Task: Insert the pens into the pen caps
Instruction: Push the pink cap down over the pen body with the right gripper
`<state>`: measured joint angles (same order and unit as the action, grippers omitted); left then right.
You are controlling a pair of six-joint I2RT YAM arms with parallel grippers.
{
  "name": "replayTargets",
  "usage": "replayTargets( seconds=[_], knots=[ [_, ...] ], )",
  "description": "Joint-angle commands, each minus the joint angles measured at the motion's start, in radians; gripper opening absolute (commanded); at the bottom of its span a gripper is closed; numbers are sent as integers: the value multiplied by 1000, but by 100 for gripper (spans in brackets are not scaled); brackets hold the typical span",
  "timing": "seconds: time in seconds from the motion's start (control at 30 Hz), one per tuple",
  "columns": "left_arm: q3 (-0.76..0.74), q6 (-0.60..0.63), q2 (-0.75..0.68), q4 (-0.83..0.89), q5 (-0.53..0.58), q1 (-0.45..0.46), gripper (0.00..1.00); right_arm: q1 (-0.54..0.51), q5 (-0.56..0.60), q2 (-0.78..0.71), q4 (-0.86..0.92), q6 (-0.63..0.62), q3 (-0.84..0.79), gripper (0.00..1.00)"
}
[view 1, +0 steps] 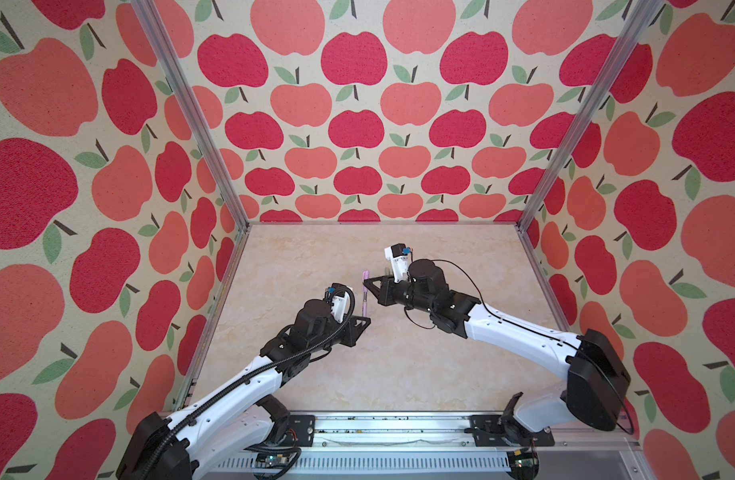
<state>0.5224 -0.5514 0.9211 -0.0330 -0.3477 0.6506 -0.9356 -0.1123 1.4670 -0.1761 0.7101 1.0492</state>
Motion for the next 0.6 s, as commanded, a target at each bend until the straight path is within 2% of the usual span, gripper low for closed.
replayTargets(
  seconds=[0.0,0.57],
  knots=[
    [71,36,-28,-100,25,-29,1,-26,-129,-26,66,-28,-37,5],
    [100,85,-83,-48,-10,-72,1,-25,-167,-74,122,-78,-25,5]
  ],
)
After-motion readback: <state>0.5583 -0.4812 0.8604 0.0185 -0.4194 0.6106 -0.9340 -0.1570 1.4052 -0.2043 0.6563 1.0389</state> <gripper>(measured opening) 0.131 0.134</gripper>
